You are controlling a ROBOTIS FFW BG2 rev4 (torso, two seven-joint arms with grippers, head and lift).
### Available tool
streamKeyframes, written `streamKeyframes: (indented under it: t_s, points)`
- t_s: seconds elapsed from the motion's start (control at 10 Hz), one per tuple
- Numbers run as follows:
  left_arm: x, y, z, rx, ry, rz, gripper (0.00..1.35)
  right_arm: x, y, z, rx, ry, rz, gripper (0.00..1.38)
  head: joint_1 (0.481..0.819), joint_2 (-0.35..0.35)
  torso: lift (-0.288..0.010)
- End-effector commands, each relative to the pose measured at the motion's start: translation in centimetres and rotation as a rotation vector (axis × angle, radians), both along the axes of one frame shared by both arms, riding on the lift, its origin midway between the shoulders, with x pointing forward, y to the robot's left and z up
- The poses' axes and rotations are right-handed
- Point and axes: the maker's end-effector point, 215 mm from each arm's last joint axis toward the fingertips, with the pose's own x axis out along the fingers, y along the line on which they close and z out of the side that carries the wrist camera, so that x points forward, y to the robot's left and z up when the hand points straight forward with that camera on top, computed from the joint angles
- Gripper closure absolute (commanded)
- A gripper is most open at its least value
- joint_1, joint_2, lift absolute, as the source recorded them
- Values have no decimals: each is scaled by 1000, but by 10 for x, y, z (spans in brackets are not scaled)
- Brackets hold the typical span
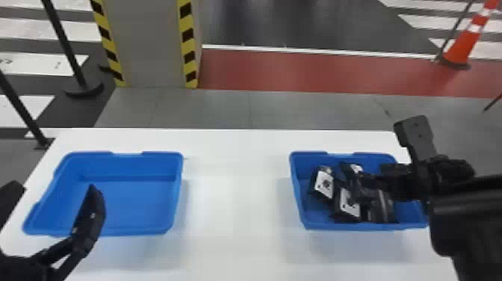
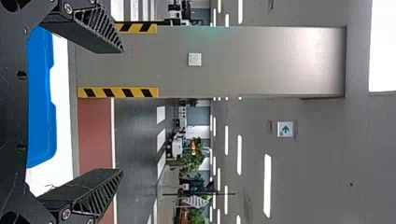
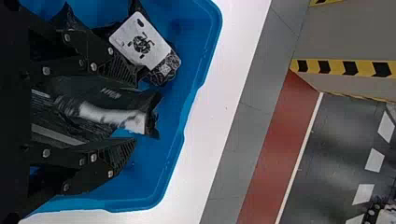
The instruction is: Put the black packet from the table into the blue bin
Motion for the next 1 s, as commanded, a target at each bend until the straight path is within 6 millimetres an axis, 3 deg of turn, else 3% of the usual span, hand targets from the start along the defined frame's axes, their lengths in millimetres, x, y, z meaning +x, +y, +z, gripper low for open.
streamKeyframes:
  t_s: [0.0, 0.3, 0.4, 0.8, 0.9]
  points:
    - [-1, 1, -1, -2, 2, 2, 114, -3, 1, 5, 39, -73, 26, 64, 695, -88, -110]
    - [-2, 1, 2, -1, -7, 1, 114, -38, 26, 96, 84, -447, 68, 119, 695, -88, -110]
    - [-3, 2, 2, 1, -7, 3, 114, -52, 34, 114, 102, -516, 86, 121, 695, -74, -110]
    - [-1, 0, 3, 1, -12, 1, 108, -122, 90, 146, 255, -698, 181, 125, 695, -2, -110]
    - [-1, 1, 3, 0, -12, 2, 108, -138, 92, 150, 289, -733, 155, 125, 695, 18, -110]
